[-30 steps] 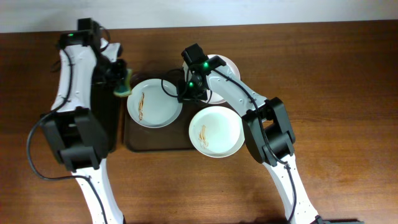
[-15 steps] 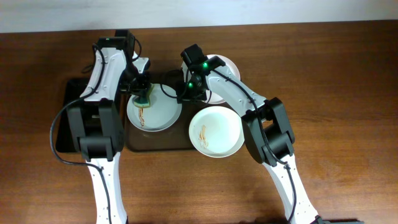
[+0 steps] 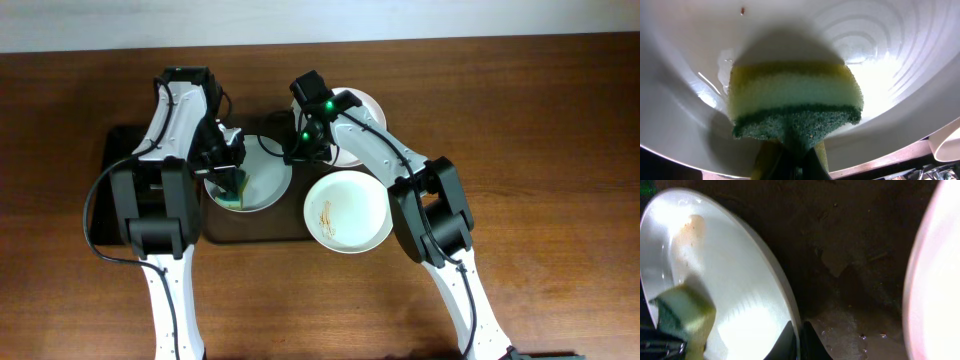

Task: Clean dirty plates on tray and stack at the side
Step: 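Scrub the left plate with the sponge while right gripper holds its rim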

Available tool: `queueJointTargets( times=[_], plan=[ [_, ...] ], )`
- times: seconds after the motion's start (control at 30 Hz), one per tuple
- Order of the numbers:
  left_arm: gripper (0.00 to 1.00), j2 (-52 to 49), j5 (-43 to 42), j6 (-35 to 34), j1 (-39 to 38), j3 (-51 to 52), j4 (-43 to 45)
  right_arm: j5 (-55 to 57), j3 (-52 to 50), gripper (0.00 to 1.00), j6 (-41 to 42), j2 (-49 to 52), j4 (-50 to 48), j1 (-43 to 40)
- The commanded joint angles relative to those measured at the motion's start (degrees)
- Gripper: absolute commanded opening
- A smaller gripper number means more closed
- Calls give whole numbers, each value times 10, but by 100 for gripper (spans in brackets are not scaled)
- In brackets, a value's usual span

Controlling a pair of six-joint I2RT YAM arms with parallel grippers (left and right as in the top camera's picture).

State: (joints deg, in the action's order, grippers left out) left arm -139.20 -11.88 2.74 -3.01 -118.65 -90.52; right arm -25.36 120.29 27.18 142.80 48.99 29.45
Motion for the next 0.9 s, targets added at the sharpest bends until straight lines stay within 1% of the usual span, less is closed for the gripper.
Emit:
queueJointTargets(
  times=[0.0,0.07,0.1,0.17,0.23,0.3,0.43,0.53,0.6,0.67,0.73,0.8,0.87],
  plan=[
    [1,-7,-10,-6,-3,14,98,6,-2,4,14,10,-5,0],
    [1,-7,11,-22,-7,41,160,8,-2,4,14,10,-4,0],
    [1,-7,43,-37,-13,70,198,11,-2,4,14,10,-4,0],
    [1,-7,82,-39,-24,123,261,20,-2,4,14,10,-4,0],
    [1,-7,108,-50,-33,145,294,20,-3,4,14,10,-4,1],
    [1,-7,125,-51,-39,141,308,26,-8,4,23,10,-4,2],
    [1,-6,134,-60,-40,100,295,36,-26,4,36,10,-4,2],
    [1,-6,135,-67,-40,45,278,36,-28,4,36,10,0,2],
    [1,-6,170,-98,-40,13,273,36,-28,4,36,10,6,2],
    [1,-6,203,-99,-40,-8,273,36,-35,4,36,10,7,2],
    [1,-6,289,-111,-40,-16,270,36,-44,4,38,10,4,1],
    [1,-6,303,-111,-40,-16,253,36,-45,4,38,10,1,1],
    [1,-6,284,-110,-44,-16,230,36,-45,4,40,10,-2,1]
  ],
)
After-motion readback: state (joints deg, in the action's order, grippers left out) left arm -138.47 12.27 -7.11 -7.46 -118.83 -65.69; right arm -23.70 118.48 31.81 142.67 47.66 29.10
